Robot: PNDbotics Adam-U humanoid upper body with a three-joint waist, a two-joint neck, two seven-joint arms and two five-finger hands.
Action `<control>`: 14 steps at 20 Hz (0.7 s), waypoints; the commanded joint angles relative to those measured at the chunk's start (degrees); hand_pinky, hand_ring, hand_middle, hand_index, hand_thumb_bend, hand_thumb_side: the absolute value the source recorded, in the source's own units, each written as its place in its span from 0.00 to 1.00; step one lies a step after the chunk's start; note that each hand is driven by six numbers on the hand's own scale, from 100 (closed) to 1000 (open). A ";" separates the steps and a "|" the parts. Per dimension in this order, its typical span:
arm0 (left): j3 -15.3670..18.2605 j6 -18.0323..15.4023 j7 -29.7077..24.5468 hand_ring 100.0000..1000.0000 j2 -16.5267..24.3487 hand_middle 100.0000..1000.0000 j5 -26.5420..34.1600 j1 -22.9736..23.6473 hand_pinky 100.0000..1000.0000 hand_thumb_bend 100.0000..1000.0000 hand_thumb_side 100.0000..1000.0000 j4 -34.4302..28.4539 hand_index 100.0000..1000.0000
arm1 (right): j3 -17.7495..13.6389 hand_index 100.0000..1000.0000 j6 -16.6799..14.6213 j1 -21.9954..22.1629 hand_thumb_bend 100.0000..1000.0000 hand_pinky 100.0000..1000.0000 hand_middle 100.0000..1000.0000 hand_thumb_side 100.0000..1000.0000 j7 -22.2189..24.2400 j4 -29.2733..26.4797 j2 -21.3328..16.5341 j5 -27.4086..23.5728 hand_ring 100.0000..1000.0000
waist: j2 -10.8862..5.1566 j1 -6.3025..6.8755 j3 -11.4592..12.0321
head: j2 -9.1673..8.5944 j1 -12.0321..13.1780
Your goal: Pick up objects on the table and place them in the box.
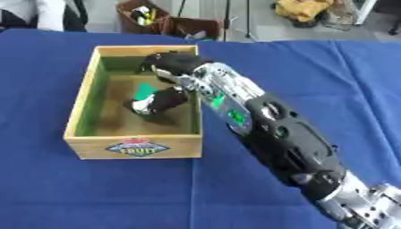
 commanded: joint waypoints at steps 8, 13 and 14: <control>0.21 0.54 0.15 0.67 1.02 0.83 -0.25 0.27 0.53 0.00 0.96 -0.98 0.87 | -4.02 0.90 4.43 -1.15 0.38 0.89 0.80 1.00 -4.60 -11.63 -7.05 -6.95 0.91 | -2.15 0.54 -1.06 | 0.49 1.79; 0.38 0.82 0.33 0.67 1.19 0.83 -0.55 0.81 0.53 0.00 0.96 -0.98 0.87 | -6.38 0.89 8.97 0.92 0.05 0.87 0.78 0.95 -8.23 -20.97 -11.98 -14.36 0.89 | -2.59 0.66 -1.89 | 1.42 3.67; 0.39 0.87 0.34 0.67 1.19 0.83 -0.59 0.95 0.53 0.00 0.96 -0.98 0.87 | -6.80 0.88 10.00 1.19 0.03 0.87 0.77 0.95 -9.00 -22.47 -12.39 -15.62 0.88 | -2.74 0.73 -2.09 | 1.65 4.03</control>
